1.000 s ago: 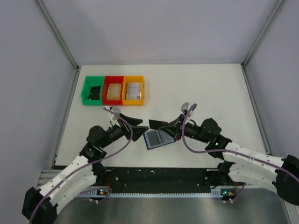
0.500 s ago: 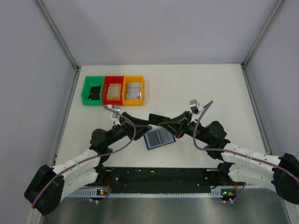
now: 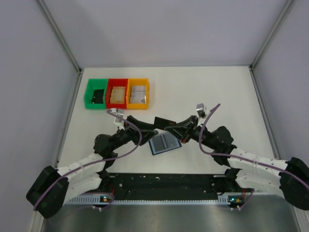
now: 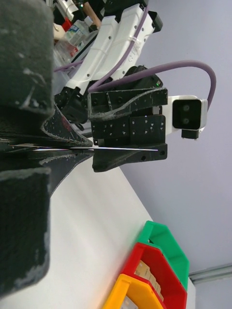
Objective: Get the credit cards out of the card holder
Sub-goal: Place the credit card in the storage box.
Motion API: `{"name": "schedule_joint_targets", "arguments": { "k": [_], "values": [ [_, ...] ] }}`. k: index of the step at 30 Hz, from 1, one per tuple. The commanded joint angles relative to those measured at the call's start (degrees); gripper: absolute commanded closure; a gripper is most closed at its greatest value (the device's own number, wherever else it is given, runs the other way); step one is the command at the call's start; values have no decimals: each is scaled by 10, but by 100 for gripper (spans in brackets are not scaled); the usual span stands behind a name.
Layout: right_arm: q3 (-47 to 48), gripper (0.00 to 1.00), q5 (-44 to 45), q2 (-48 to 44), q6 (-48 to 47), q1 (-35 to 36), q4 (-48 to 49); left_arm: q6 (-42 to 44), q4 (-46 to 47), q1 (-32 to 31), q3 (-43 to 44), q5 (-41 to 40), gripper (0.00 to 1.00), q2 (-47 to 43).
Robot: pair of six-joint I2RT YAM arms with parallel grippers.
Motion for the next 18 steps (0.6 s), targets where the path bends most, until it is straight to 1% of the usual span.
{"name": "schedule_joint_targets", "arguments": {
  "k": [1, 5, 8, 11, 14, 15, 17, 18],
  "values": [
    [2, 100, -10, 4, 14, -5, 40, -10, 37, -3, 21, -30, 47, 15],
    [2, 100, -13, 6, 19, -5, 39, -18, 61, -6, 24, -37, 48, 29],
    [4, 100, -22, 18, 25, -5, 43, -34, 75, -5, 31, -37, 57, 37],
    [11, 100, -35, 28, 30, -6, 34, -47, 91, -6, 39, -31, 73, 45],
    [20, 100, -43, 27, 29, -7, 3, -42, 94, -6, 38, -33, 100, 41],
    [30, 91, -46, 25, 24, -8, -30, -34, 79, -7, 37, -34, 100, 35],
    [65, 66, -63, 18, -4, -12, -139, -12, 34, -7, 34, -41, 100, 17],
    [75, 57, -64, 6, -22, -14, -187, 5, 3, -5, 32, -42, 100, 2]
  ]
}}
